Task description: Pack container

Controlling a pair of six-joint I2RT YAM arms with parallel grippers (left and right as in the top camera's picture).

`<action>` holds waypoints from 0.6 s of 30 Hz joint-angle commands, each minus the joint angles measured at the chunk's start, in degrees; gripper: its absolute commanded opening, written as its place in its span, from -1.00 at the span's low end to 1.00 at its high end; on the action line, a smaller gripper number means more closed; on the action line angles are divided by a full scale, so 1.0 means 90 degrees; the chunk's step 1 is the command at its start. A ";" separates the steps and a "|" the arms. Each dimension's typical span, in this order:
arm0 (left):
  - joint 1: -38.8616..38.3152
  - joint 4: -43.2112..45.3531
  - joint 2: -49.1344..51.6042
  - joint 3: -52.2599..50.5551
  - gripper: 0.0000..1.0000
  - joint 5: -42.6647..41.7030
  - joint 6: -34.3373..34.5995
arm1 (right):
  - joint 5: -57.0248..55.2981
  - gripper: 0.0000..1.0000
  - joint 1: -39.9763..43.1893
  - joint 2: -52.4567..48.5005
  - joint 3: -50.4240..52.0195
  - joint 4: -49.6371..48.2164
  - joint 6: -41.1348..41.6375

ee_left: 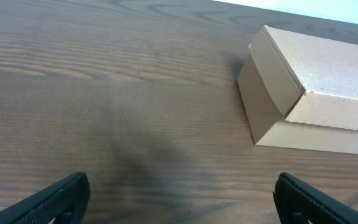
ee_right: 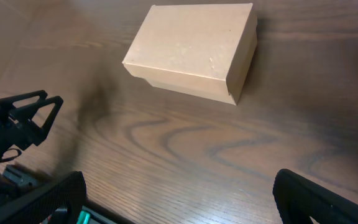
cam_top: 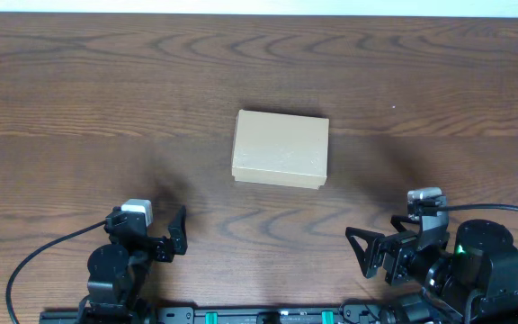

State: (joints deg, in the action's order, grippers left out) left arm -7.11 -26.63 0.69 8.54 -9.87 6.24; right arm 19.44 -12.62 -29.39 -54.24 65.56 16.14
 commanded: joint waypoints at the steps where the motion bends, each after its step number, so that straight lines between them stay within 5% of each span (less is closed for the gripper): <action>1: 0.0044 0.0002 -0.0049 -0.0109 0.90 0.0095 0.0092 | -0.0044 0.99 -0.0070 0.0024 0.0017 0.0007 0.0061; 18: 0.0044 0.0002 -0.0049 -0.0109 0.91 0.0095 0.0092 | -0.0792 0.99 -0.0389 0.0056 0.0277 -0.0233 -0.0231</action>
State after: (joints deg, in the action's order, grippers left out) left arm -7.11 -26.63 0.69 8.54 -9.85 6.24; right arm 17.30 -14.20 -29.32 -53.80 64.58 15.51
